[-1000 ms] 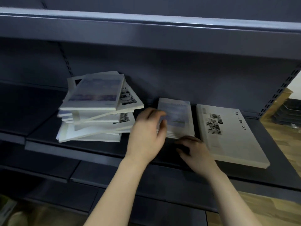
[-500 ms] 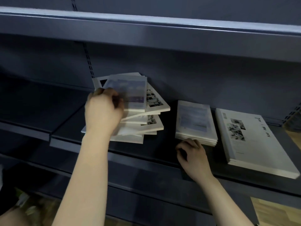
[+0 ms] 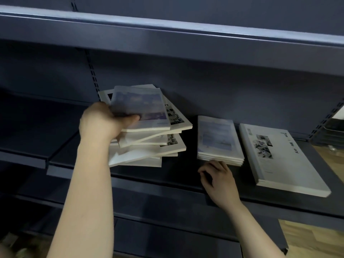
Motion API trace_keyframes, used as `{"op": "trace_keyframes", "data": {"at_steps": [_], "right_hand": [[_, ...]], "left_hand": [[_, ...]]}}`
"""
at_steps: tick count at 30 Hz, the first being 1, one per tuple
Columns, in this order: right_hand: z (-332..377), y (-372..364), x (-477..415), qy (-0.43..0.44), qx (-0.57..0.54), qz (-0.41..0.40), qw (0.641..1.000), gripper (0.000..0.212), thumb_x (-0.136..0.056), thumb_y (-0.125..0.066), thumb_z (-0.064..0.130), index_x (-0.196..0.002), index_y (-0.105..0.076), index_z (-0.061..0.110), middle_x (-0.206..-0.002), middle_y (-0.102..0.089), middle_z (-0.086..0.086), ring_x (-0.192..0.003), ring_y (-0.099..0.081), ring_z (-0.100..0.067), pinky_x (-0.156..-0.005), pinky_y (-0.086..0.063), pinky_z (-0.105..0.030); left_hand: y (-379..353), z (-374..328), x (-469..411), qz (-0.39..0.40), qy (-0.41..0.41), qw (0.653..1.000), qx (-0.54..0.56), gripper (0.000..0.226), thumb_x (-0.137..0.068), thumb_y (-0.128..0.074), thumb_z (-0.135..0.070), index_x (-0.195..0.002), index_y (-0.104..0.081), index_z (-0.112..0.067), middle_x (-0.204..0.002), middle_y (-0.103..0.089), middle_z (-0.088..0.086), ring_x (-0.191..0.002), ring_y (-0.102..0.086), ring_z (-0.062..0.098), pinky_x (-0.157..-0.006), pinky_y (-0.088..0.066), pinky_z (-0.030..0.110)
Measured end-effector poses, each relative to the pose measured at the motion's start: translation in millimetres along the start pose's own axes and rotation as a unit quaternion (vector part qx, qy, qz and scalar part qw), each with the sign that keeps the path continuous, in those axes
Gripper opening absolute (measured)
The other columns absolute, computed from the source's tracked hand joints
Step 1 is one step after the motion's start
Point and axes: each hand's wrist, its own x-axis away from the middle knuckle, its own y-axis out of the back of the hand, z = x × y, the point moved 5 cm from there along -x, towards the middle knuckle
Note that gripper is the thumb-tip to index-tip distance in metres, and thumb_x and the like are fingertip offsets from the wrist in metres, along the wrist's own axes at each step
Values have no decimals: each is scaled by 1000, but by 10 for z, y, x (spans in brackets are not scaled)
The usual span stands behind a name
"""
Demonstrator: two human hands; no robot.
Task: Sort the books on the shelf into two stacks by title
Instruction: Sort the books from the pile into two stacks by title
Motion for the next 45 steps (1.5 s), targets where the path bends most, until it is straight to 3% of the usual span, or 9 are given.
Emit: {"op": "trace_keyframes", "data": {"at_steps": [5, 9, 17, 23, 27, 35, 40, 43, 45], "right_hand": [[10, 5, -6, -6, -5, -4, 1000, 11, -85, -54, 27, -88, -64, 26, -95, -58, 9, -92, -49, -14, -76, -38, -25], [-12, 35, -33, -25, -42, 3, 999, 12, -83, -66, 17, -90, -67, 26, -92, -57, 14, -93, -50, -11, -77, -37, -24], [-118, 323, -107, -109, -211, -13, 971, 14, -89, -63, 12, -93, -69, 23, -87, -70, 10, -82, -63, 1, -72, -43, -7], [-190, 664, -166, -222, -484, -91, 841, 42, -97, -35, 50, -102, -63, 20, -85, -73, -10, -69, -70, -26, -62, -57, -35], [-313, 799, -150, -275, -536, -121, 789, 25, -96, -48, 36, -101, -66, 20, -96, -73, -6, -81, -70, -22, -69, -57, -37], [-532, 869, -55, -223, -544, -109, 801, 25, -94, -51, 2, -110, -66, 14, -104, -71, -10, -97, -67, -29, -82, -54, -40], [-656, 861, -40, -266, -434, -116, 853, 23, -93, -55, 2, -93, -67, 22, -81, -73, 5, -79, -68, -11, -74, -51, -33], [-658, 836, -45, -263, -351, -103, 893, 6, -91, -59, 7, -92, -65, 7, -81, -68, -18, -79, -64, -35, -69, -49, -40], [-690, 823, -44, -272, -254, -95, 923, 21, -88, -63, 11, -105, -60, -2, -75, -64, -20, -74, -61, -36, -62, -44, -38]], "left_hand": [[55, -87, 92, -63, -65, 996, 20, 52, -71, -72, -54, -92, -60, -8, -74, -67, 7, -74, -62, 27, -53, -39, 29], [69, -172, 243, -88, -88, 967, 222, 24, -96, -47, -31, -110, -43, -13, -92, -62, 9, -63, -66, 38, -50, -52, 39], [-168, -639, 708, -48, -132, 925, 353, 13, -100, -42, -23, -107, -43, -13, -85, -60, 1, -50, -65, 16, -39, -53, 32], [-689, -959, 1007, 38, -141, 907, 395, 4, -100, -41, -20, -103, -40, -22, -87, -60, 2, -50, -63, 16, -40, -51, 29], [-1060, -1083, 1203, 117, -118, 894, 417, 11, -100, -40, -22, -97, -41, -33, -89, -58, -2, -52, -62, 13, -41, -52, 31], [-1600, -948, 1277, 195, -79, 909, 361, 22, -99, -43, -31, -118, -46, -21, -98, -59, -4, -74, -63, 10, -53, -57, 29], [-1891, -741, 1240, 170, -155, 954, 194, 33, -100, -38, -34, -127, -49, -19, -119, -55, -2, -104, -54, 13, -82, -37, 18], [-1995, -628, 1253, 148, -190, 964, 110, 32, -100, -36, -34, -121, -53, -17, -118, -54, 2, -106, -51, 19, -84, -37, 24], [-2007, -575, 1247, 101, -215, 971, 38, 29, -100, -35, -33, -110, -58, -17, -109, -60, 2, -100, -52, 22, -81, -40, 31]]}}
